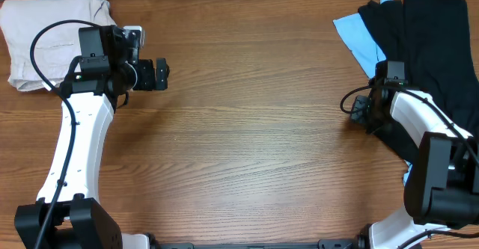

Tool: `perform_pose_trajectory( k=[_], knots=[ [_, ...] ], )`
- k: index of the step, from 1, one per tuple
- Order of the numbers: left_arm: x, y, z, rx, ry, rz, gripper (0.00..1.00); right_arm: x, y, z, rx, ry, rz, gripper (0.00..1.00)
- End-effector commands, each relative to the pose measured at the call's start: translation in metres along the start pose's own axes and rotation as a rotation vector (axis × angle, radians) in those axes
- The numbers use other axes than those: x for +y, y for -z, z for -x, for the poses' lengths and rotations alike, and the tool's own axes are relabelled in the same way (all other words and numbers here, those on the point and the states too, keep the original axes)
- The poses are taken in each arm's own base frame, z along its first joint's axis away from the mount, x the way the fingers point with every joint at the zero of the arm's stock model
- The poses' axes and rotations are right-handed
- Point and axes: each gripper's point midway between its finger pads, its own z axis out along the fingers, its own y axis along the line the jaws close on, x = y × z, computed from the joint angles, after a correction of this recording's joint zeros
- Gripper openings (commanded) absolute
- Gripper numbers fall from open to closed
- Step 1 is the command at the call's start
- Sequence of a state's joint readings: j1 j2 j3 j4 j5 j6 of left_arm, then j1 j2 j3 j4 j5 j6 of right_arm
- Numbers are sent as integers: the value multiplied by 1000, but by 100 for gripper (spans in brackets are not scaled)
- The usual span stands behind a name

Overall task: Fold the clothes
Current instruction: 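Reach the right gripper into the black clothes pile and grasp a black shirt, then pull the black shirt out with the right gripper and drop it mid-table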

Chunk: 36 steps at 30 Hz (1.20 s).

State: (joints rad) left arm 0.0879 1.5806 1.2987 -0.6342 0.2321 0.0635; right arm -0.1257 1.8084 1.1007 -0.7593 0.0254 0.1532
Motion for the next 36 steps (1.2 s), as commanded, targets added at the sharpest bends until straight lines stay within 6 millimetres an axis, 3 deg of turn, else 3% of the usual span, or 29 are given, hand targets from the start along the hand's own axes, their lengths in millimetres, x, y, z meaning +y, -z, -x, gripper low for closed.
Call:
perform_pose_trajectory(
  k=[1, 4, 9, 12, 18, 19, 21, 22, 25, 26, 30, 36],
  knots=[
    [2, 13, 20, -66, -35, 9, 100, 29, 53, 30, -100, 24, 82, 4],
    [2, 13, 20, -66, -34, 10, 100, 52, 102, 35, -123, 81, 132, 4],
    [2, 14, 20, -68, -35, 10, 100, 72, 158, 44, -190, 151, 108, 4],
    [2, 13, 19, -65, -34, 10, 100, 76, 161, 46, -204, 159, 106, 4],
    [2, 13, 18, -61, -33, 10, 100, 72, 142, 34, -113, 161, 78, 5],
    [2, 13, 18, -60, -33, 10, 100, 70, 140, 32, -97, 161, 73, 12],
    [2, 13, 18, -60, -33, 10, 100, 68, 138, 29, -81, 157, 67, 60],
    [2, 13, 18, -60, -33, 10, 100, 65, 138, 30, -82, 143, 65, 72],
    [2, 13, 18, -59, -33, 10, 100, 38, 137, 40, -93, -17, 32, 83],
    [2, 13, 18, -59, -33, 10, 100, 13, 137, 45, -88, -141, 20, 84],
    [3, 11, 18, -59, -33, 10, 100, -51, 135, 48, -71, -373, -15, 85],
    [3, 6, 18, -56, -7, 4, 100, -120, 108, 23, -5, -600, -54, 86]
  ],
)
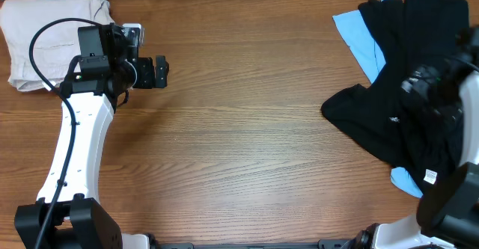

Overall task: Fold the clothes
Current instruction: 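Pull the black shirt out with the right gripper and drop it mid-table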

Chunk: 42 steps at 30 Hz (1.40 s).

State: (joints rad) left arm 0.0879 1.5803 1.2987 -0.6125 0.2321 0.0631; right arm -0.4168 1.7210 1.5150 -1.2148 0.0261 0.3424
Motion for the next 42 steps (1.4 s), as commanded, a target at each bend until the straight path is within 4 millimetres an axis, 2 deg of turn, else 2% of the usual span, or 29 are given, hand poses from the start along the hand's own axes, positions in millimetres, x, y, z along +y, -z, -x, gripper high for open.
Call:
perform_pose_trajectory(
  k=[1, 8, 12, 14, 15, 18, 19, 21, 23, 25, 28, 30, 31, 33, 34, 35, 36, 37, 38, 39, 42],
  knots=[
    [3, 4, 13, -33, 16, 3, 100, -35, -26, -11, 64, -157, -21, 86],
    [4, 1, 12, -31, 41, 2, 100, -76, -75, -32, 115, -276, 5, 85],
    [4, 1, 12, -29, 42, 2, 100, -80, -89, -33, 92, -288, 14, 84],
    [4, 1, 12, -29, 45, 2, 100, -80, -91, -31, 79, -286, 18, 80],
    [4, 1, 12, -28, 45, 2, 100, -79, -91, -29, 70, -284, 21, 76],
    [4, 1, 12, -28, 45, 2, 100, -78, -91, -23, 47, -282, 28, 54],
    [4, 1, 12, -28, 45, 2, 100, -78, -91, -22, 43, -282, 30, 38],
    [4, 1, 12, -29, 45, 2, 100, -77, -91, -18, 29, -281, 37, 14],
    [4, 1, 12, -29, 61, 1, 100, -72, -87, -13, 22, -272, 60, 10],
    [4, 1, 13, -32, 79, 1, 100, -57, -74, -6, 27, -212, 139, 9],
    [4, 1, 13, -34, 85, 1, 100, -35, -44, 4, 26, -138, 249, 9],
    [4, 1, 13, -33, 85, 2, 100, -21, -17, 9, 19, -86, 320, 9],
    [4, 1, 13, -32, 85, 2, 100, -7, 3, 10, 13, -29, 382, 9],
    [4, 1, 13, -33, 86, 1, 100, 10, 29, 9, 8, 36, 448, 8],
    [4, 1, 13, -33, 86, 2, 100, 24, 47, 6, 3, 87, 494, 8],
    [4, 1, 13, -35, 85, 2, 100, 40, 64, 1, -2, 140, 533, 8],
    [4, 1, 14, -36, 85, 2, 100, 46, 70, -2, -6, 163, 545, 8],
    [4, 1, 14, -39, 85, 1, 100, 62, 83, -8, -13, 214, 571, 8],
    [4, 2, 16, -45, 84, 3, 100, 92, 99, -23, -22, 308, 613, 8],
    [4, 2, 17, -48, 83, 3, 100, 113, 107, -36, -20, 373, 642, 8],
    [5, 5, 22, -60, 80, 7, 100, 168, 118, -80, 14, 518, 703, 8]
  ],
)
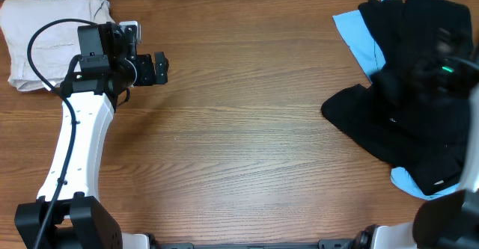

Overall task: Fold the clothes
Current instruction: 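Pull the black shirt out with the right gripper and drop it mid-table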

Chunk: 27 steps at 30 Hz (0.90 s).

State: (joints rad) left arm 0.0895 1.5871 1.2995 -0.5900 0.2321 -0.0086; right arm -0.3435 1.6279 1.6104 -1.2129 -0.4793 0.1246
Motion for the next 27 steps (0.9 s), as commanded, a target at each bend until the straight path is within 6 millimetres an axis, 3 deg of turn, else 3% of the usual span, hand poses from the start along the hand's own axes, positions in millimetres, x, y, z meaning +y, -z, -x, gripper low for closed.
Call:
perform_pose_trajectory(
  k=[1, 4, 7, 8, 9, 14, 17, 20, 24, 27],
  knots=[
    [3, 8, 20, -49, 11, 10, 100, 107, -14, -37, 69, 230, 185, 8],
    [11, 14, 29, -70, 19, 29, 100, 185, -41, -85, 130, 392, 273, 8],
    [27, 22, 36, -91, 44, 57, 100, 237, -63, -135, 161, 533, 299, 8],
    [41, 25, 37, -98, 67, 78, 100, 257, -76, -164, 175, 598, 284, 10],
    [48, 27, 36, -98, 79, 88, 100, 265, -82, -178, 184, 633, 280, 12],
    [76, 35, 30, -92, 134, 129, 100, 291, -116, -240, 247, 723, 267, 27],
    [81, 36, 31, -98, 139, 139, 100, 301, -131, -263, 281, 748, 292, 34],
    [83, 37, 33, -105, 138, 150, 100, 313, -133, -281, 321, 778, 358, 38],
    [85, 37, 33, -108, 137, 157, 100, 319, -129, -287, 325, 822, 401, 45],
    [84, 37, 32, -102, 139, 156, 100, 310, -129, -267, 311, 776, 368, 50]
  ],
)
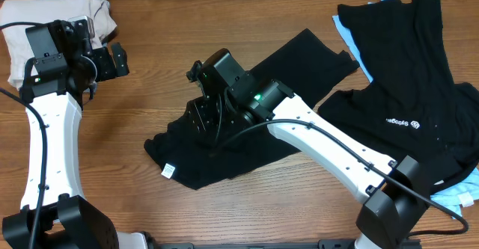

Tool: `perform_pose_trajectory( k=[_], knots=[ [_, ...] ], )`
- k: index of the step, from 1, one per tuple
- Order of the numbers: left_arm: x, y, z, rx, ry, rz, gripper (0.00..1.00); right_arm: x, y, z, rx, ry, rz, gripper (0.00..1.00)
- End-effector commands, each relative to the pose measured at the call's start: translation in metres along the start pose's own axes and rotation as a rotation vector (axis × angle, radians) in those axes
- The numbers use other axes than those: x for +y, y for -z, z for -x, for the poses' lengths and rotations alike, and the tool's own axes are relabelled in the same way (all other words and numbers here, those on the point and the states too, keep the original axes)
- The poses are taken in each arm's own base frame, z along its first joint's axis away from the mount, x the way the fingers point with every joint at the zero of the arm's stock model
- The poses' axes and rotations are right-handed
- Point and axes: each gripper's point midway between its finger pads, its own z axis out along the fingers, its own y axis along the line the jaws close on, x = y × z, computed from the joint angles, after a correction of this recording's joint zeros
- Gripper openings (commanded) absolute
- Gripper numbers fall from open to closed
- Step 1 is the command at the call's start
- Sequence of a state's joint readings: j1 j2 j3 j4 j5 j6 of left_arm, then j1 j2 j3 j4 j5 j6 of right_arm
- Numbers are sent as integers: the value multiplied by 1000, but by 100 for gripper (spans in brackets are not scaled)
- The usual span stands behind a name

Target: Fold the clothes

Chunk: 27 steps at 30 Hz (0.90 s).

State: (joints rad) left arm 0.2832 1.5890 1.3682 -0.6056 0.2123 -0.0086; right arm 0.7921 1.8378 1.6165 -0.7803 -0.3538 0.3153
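A black garment [247, 140] lies spread across the middle of the table, a white tag [168, 171] at its lower left edge. My right gripper [199, 119] is down on its upper left part, black fingers against black cloth, so the jaws cannot be made out. A black T-shirt [419, 84] with a small white logo lies at the right. My left gripper [117, 60] hovers open at the far left, beside the beige clothes [45, 16], holding nothing.
A light blue garment [350, 31] shows under the black T-shirt at the back right and again at the front right corner [458, 197]. The right arm [329, 140] stretches diagonally across the table. The beige pile fills the back left corner.
The right arm was at the far right over the dark pile and now reaches to the table's middle. A black garment now lies spread there. My left gripper has moved left, toward the beige clothes.
The right gripper was low at the left edge of the dark pile. Then it was up over the pile, a black fold pulled out to the left. Now one black garment lies at the centre under the gripper. The left arm stayed put until its last shift left.
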Motion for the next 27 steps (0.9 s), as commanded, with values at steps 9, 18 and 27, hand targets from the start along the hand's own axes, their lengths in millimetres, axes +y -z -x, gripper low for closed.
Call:
perform_pose_trajectory(
  k=[9, 18, 27],
  knots=[
    [-39, 3, -10, 57, 2, -155, 100, -204, 124, 21, -141, -475, -309, 69],
    [-99, 0, -50, 197, -147, -201, 100, -323, 171, -49, -88, -768, -514, 69],
    [-111, -6, -60, 226, -182, -197, 100, -351, 118, -104, -50, -826, -514, 61]
  ],
)
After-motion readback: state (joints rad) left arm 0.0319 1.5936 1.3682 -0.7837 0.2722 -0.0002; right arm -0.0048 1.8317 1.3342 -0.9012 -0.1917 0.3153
